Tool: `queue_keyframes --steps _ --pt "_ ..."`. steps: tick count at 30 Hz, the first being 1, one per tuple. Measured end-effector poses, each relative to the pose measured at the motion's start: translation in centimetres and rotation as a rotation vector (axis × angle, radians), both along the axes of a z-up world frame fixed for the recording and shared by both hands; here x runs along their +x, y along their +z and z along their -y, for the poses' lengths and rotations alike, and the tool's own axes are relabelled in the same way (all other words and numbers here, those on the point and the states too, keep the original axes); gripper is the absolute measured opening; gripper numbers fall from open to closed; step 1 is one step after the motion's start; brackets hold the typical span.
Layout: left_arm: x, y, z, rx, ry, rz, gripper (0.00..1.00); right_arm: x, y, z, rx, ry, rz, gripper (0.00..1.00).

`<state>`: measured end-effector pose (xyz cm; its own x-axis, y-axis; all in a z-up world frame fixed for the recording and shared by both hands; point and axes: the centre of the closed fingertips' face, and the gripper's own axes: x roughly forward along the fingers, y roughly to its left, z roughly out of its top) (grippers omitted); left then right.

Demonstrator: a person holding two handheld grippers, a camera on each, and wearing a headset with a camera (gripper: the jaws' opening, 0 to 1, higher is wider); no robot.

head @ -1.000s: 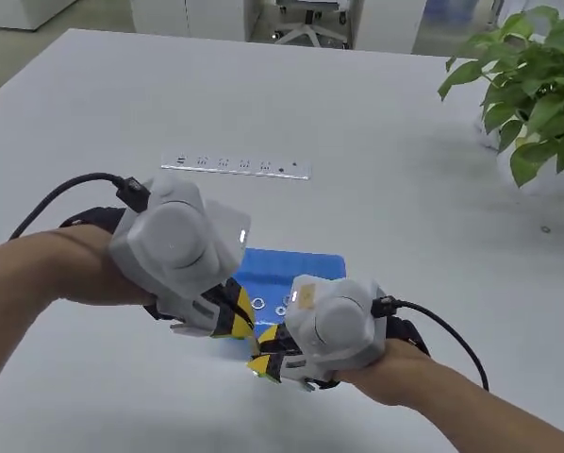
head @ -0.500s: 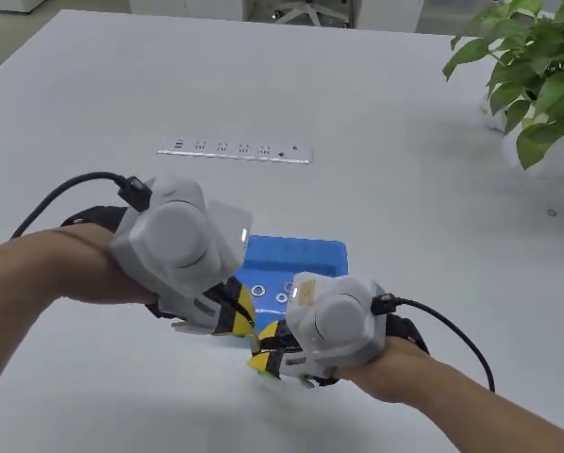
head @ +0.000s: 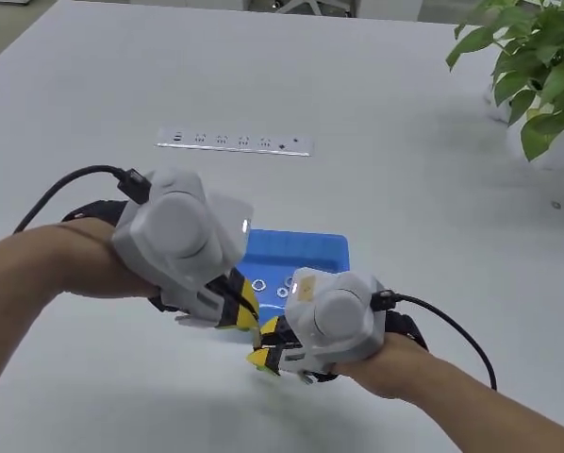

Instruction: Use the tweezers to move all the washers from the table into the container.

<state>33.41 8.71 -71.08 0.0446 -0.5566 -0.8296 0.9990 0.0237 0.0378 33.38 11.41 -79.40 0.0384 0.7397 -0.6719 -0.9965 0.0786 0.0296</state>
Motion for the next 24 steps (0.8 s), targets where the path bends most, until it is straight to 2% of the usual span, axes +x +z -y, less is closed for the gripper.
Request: queue_keyframes --steps 24 --pt "0.27 0.00 0.13 0.008 -0.011 -0.004 0.05 0.09 0.25 0.31 -0.007 -0.022 -0.009 0.10"
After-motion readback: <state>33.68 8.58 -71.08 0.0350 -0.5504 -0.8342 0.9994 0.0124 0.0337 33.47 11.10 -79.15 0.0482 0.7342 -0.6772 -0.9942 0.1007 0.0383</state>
